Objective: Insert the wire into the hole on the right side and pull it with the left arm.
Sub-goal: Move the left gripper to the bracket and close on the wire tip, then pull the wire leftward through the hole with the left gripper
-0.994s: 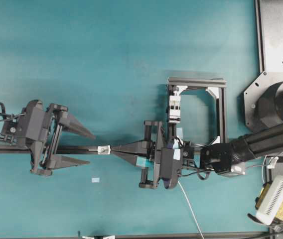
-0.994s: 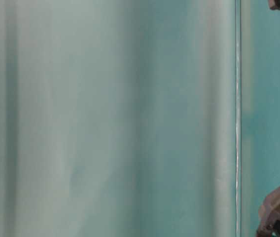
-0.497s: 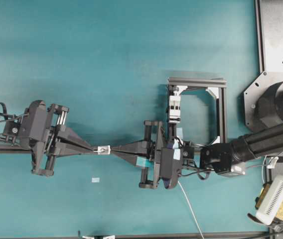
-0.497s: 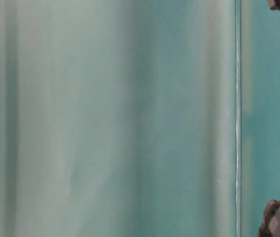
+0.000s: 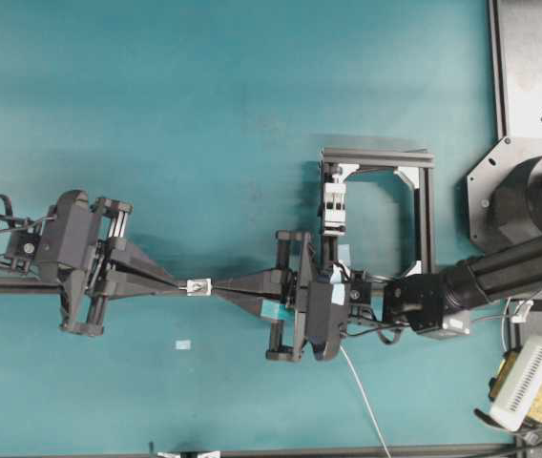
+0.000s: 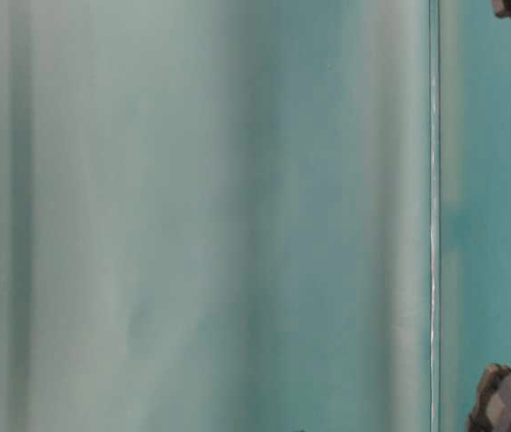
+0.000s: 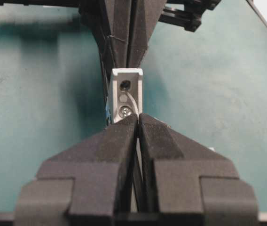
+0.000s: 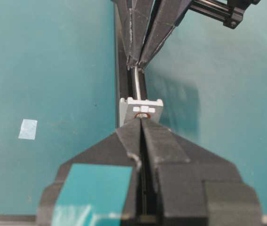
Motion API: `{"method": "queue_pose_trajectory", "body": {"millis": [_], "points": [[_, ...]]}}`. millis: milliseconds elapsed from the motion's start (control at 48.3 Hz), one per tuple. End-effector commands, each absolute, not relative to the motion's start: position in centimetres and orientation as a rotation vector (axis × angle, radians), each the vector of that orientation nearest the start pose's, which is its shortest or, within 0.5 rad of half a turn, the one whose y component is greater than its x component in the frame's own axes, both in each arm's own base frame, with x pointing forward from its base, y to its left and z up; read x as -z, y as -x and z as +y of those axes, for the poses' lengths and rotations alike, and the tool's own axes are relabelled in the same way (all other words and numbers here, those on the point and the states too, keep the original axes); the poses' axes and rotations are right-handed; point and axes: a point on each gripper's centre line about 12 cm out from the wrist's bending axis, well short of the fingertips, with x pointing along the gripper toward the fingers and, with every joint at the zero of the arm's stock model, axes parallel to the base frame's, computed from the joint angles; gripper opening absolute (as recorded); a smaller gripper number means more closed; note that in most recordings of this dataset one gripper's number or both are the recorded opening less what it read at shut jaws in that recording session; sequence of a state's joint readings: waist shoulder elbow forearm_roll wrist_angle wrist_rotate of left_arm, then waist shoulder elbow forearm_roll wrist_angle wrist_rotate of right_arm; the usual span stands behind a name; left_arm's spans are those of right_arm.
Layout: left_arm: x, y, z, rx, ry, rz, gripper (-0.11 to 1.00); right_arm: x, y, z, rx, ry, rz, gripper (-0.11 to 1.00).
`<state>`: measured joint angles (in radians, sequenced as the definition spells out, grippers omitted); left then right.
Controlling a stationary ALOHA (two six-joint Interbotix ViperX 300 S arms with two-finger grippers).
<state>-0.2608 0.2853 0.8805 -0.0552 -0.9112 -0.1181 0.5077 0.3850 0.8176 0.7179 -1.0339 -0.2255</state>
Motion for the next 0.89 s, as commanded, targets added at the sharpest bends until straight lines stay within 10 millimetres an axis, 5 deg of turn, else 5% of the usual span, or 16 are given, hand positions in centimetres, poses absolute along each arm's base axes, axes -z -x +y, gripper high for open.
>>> {"method": "queue_pose_trajectory", "body": {"millis": [0, 186, 435, 870], "points": [[-10.8, -36.7, -9.2, 0.200, 0.120, 0.222, -0.10, -8.5, -36.1, 11.9, 0.123, -0.060, 0.224, 0.03], [-10.9, -36.7, -9.2, 0.201, 0.119, 0.220, -0.10, -8.9, -36.1, 12.0, 0.120, -0.065, 0.216, 0.07], [-10.7, -36.6, -9.2, 0.201, 0.118, 0.229, -0.10, -9.5, -35.9, 12.5, 0.093, -0.083, 0.252, 0.68], [-10.3, -34.8, -9.0, 0.203, 0.105, 0.318, -0.10, -10.2, -34.5, 12.0, 0.085, -0.075, 0.255, 0.69]]}}
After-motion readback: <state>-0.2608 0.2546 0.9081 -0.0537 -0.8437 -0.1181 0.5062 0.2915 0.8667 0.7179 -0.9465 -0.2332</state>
